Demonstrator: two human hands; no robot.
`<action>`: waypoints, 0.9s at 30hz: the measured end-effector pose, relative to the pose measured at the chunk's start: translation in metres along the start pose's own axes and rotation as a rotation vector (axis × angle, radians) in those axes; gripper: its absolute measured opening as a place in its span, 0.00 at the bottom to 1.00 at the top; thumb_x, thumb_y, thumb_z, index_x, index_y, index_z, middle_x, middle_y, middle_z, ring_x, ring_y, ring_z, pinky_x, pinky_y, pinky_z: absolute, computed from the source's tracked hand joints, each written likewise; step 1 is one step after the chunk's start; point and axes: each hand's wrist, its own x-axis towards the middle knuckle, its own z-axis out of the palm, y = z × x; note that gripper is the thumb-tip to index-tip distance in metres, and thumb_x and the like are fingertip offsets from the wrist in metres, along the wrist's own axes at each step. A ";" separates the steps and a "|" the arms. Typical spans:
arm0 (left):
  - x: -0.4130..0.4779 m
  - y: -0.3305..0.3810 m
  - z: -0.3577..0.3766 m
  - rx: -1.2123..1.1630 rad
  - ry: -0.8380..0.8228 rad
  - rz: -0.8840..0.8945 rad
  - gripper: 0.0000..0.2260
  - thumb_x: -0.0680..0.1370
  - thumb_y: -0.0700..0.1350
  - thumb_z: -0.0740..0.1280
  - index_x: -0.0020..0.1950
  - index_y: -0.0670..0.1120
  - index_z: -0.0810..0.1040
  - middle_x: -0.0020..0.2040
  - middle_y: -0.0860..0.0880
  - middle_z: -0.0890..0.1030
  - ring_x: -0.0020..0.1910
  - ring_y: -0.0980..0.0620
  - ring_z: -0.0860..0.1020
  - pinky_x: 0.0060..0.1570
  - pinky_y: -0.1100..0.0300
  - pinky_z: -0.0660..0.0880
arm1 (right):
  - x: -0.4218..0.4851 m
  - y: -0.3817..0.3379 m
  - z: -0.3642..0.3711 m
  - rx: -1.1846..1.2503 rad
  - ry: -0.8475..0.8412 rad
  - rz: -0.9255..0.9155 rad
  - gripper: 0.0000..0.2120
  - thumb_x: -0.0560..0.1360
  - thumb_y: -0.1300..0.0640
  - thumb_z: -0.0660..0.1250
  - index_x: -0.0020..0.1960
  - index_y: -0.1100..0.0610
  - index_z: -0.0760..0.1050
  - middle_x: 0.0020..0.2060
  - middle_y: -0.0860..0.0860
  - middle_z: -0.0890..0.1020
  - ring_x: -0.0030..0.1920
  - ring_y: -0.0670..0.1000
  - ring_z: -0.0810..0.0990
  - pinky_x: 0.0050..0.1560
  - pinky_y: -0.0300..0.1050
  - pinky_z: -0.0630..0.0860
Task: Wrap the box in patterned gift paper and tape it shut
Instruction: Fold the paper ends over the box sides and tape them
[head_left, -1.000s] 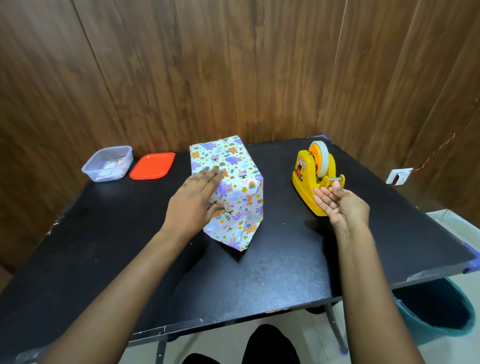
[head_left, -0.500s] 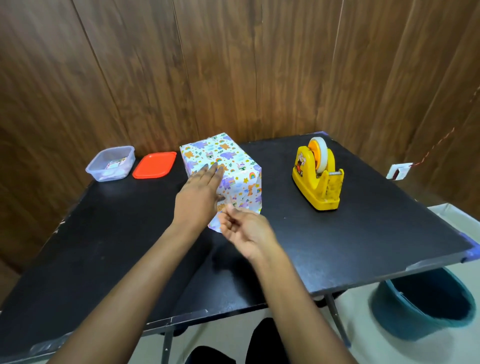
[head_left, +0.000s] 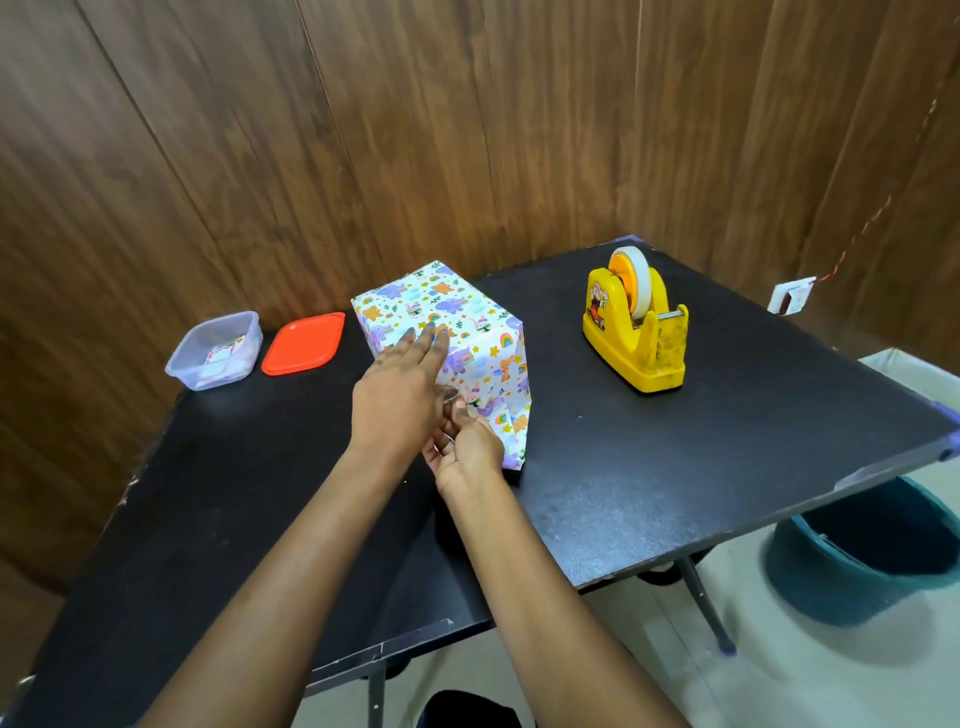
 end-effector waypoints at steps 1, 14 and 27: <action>0.000 0.000 0.001 -0.002 0.008 0.002 0.29 0.75 0.47 0.68 0.74 0.46 0.64 0.73 0.46 0.66 0.73 0.47 0.63 0.69 0.54 0.60 | 0.001 0.000 0.001 0.002 0.012 -0.009 0.11 0.80 0.58 0.61 0.40 0.57 0.74 0.29 0.50 0.77 0.29 0.47 0.75 0.34 0.42 0.73; 0.003 0.003 0.010 0.069 0.068 -0.006 0.30 0.70 0.48 0.74 0.68 0.39 0.71 0.67 0.41 0.73 0.67 0.40 0.71 0.64 0.47 0.68 | -0.005 0.006 0.011 0.053 0.084 0.017 0.15 0.77 0.52 0.66 0.34 0.58 0.73 0.19 0.48 0.78 0.19 0.47 0.77 0.23 0.39 0.76; 0.009 -0.004 0.013 0.131 0.096 0.108 0.29 0.60 0.50 0.81 0.55 0.37 0.81 0.52 0.40 0.83 0.50 0.40 0.82 0.42 0.47 0.80 | 0.001 0.027 0.007 0.151 0.007 0.185 0.16 0.81 0.52 0.57 0.37 0.56 0.70 0.18 0.49 0.75 0.16 0.47 0.73 0.21 0.35 0.73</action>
